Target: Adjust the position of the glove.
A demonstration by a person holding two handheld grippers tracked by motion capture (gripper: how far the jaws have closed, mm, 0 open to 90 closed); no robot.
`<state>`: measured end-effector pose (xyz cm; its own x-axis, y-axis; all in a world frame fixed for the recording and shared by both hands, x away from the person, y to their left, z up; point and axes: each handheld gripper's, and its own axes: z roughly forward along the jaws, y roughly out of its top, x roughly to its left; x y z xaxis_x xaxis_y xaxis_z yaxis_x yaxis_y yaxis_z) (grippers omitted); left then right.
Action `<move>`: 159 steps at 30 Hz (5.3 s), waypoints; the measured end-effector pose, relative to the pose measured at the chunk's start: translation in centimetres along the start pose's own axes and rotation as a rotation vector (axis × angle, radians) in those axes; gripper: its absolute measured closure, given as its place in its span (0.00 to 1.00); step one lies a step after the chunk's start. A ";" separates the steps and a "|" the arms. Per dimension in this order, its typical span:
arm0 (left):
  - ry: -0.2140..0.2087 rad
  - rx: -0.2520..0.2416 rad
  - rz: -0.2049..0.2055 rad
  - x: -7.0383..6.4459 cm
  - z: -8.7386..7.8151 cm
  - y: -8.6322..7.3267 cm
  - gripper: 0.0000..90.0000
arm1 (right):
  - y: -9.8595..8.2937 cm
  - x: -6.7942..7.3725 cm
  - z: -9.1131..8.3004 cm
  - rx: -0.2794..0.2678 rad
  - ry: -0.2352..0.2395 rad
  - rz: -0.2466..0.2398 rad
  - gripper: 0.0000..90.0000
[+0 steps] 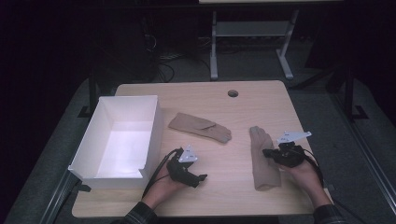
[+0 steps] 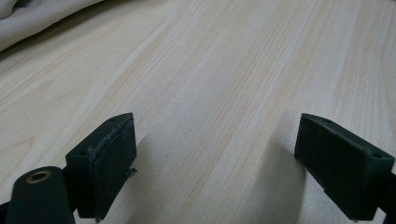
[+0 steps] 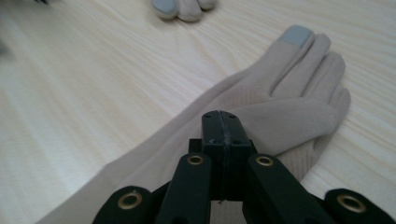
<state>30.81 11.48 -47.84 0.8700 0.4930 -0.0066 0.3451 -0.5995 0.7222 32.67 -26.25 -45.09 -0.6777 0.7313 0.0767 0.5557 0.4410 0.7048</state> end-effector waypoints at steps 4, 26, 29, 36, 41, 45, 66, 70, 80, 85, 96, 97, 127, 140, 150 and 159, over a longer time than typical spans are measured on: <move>0.000 0.001 -0.001 0.0 0.0 0.0 0.13 | -0.2 -0.4 1.5 0.046 0.012 0.013 1.00; 0.000 0.000 0.000 0.0 0.0 0.0 0.13 | -0.3 2.4 0.8 0.023 0.058 -0.032 0.91; 0.000 0.000 -0.002 0.0 0.0 0.0 0.13 | -0.4 1.3 0.2 -0.016 0.007 0.007 0.79; 0.000 0.000 -0.001 0.0 0.0 0.0 0.13 | -1.5 -1.6 -0.5 -0.057 -0.175 0.108 0.45; -0.001 0.003 -0.001 0.0 0.0 0.0 0.13 | -2.1 -3.1 -0.2 -0.051 -0.240 0.167 0.35; 0.001 0.003 0.005 0.1 0.0 0.0 0.13 | -2.3 -3.7 0.8 -0.049 -0.281 0.170 0.17; 0.054 0.065 -0.072 1.5 0.8 3.0 0.70 | -2.7 -4.8 1.3 -0.037 -0.294 0.228 0.14; 0.039 0.065 -0.099 2.4 1.0 4.0 0.89 | -2.7 -4.8 1.3 -0.038 -0.295 0.229 0.14; 0.052 0.024 -0.101 5.0 1.9 7.3 0.99 | -2.7 -4.9 1.3 -0.036 -0.294 0.226 0.14; 0.047 -0.003 -0.090 6.0 3.1 9.0 0.99 | -2.7 -4.9 1.3 -0.036 -0.294 0.226 0.14; 0.047 0.050 -0.053 6.6 7.2 9.9 0.99 | -2.7 -4.9 1.3 -0.037 -0.295 0.226 0.14; 0.047 0.050 -0.053 6.6 7.2 9.9 0.99 | -2.7 -4.9 1.3 -0.037 -0.295 0.226 0.14; 0.058 -0.029 -0.146 7.3 5.6 10.3 1.00 | -2.7 -4.9 1.3 -0.037 -0.296 0.225 0.14; 0.217 0.009 -0.239 11.2 3.7 7.5 1.00 | -2.7 -4.9 1.3 -0.036 -0.295 0.226 0.14; 0.238 0.082 -0.250 11.0 4.2 6.4 1.00 | -2.7 -4.9 1.4 -0.036 -0.296 0.226 0.14; 0.191 0.105 -0.266 8.5 3.1 5.6 1.00 | -2.7 -4.9 1.4 -0.036 -0.296 0.226 0.14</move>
<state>41.27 10.39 -45.97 0.6665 0.7439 -0.0486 0.5942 -0.4908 0.6372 35.14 -30.33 -48.33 -0.3683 0.9292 0.0300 0.6546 0.2362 0.7181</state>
